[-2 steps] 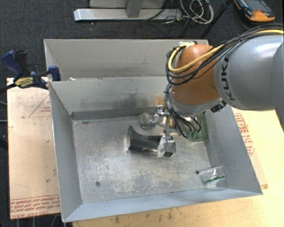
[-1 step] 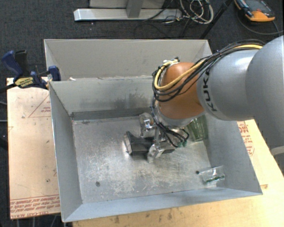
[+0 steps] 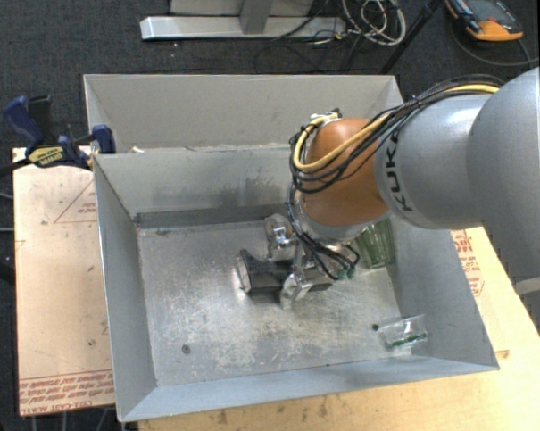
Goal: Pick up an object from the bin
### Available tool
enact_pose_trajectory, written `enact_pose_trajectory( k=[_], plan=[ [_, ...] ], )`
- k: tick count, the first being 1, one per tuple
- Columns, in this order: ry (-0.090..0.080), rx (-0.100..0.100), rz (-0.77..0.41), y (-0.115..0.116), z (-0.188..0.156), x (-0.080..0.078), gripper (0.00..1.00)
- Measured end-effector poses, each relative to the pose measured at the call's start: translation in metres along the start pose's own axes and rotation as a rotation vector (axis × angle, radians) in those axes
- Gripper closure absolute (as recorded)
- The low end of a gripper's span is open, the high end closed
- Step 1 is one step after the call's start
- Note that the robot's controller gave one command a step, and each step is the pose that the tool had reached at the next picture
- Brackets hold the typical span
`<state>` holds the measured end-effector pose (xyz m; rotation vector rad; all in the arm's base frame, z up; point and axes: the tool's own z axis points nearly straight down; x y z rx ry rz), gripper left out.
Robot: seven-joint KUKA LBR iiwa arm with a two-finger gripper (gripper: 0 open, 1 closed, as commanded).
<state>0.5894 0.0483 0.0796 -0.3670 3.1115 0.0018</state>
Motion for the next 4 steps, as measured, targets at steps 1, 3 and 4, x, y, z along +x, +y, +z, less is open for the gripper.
enact_pose_trajectory(
  k=[1, 3, 4],
  plan=[
    [0.012, -0.001, -0.017, -0.007, -0.109, -0.005, 1.0],
    [0.012, -0.002, -0.017, -0.007, -0.11, -0.005, 1.0],
    [-0.004, 0.003, -0.065, -0.009, -0.135, -0.007, 1.0]
  ],
)
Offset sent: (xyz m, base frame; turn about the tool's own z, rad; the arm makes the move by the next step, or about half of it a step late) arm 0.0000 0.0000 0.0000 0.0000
